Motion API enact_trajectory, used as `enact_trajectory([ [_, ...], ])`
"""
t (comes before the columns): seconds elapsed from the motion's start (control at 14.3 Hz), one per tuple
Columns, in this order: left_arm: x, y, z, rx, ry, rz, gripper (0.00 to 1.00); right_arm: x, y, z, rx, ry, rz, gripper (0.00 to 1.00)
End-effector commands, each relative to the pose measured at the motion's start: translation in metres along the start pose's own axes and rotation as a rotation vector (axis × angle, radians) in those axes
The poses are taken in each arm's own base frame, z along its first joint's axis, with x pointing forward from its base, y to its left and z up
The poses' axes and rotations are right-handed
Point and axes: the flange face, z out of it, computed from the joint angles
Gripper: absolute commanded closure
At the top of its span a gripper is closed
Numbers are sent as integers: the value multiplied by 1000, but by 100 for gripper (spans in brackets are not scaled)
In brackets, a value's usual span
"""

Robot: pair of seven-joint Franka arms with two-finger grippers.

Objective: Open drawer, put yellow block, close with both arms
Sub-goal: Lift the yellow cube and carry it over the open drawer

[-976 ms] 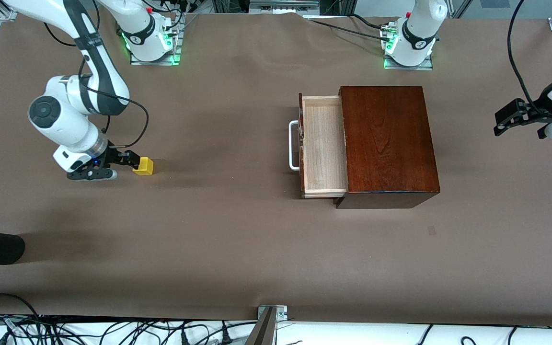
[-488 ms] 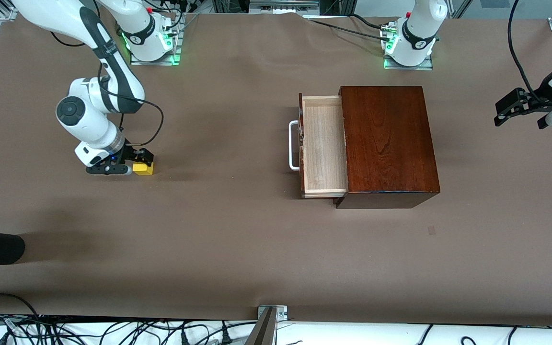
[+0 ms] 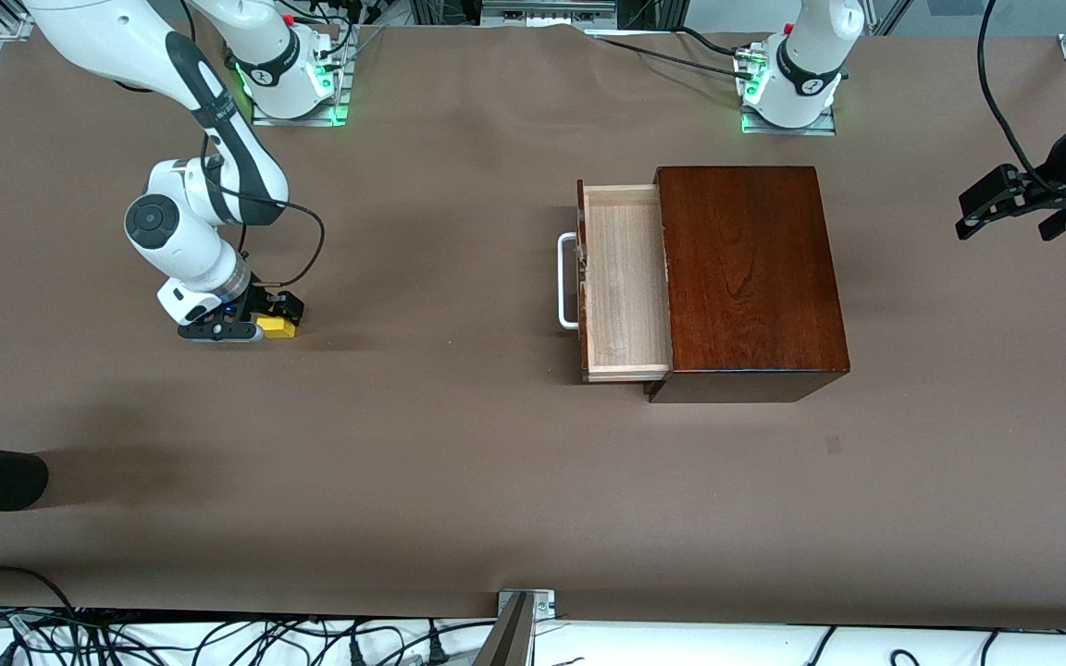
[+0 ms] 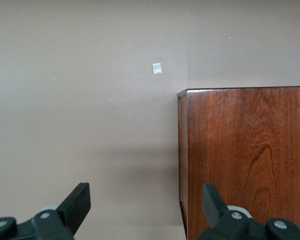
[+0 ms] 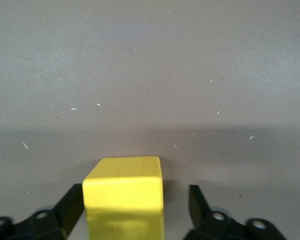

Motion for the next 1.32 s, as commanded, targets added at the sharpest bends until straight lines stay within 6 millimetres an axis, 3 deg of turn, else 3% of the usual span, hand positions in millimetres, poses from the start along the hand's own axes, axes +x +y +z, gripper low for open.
enact_trajectory([
  [0.0,-1,-7,-11,-51,-18,-27,0,0,-1,0,10,17,17,56],
  [0.14,7,-14,-18,-64,-3,-47,0,3,-1,-3,10,23,11,99],
  [0.28,13,-30,-8,-70,-12,-76,0,11,-4,-20,12,49,-10,100],
  [0.49,21,-33,-4,-87,-14,-85,0,15,-26,-51,26,82,-112,100],
  [0.7,35,-35,1,-80,-15,-86,0,34,-88,-86,64,92,-215,100],
  [0.98,48,-32,4,-79,-13,-82,0,68,-176,-170,92,9,-353,100],
  [1.11,49,-33,7,-80,-17,-80,0,63,-231,-206,100,18,-445,100],
  [1.25,49,-34,7,-79,-17,-80,0,44,-287,-228,96,59,-555,100],
])
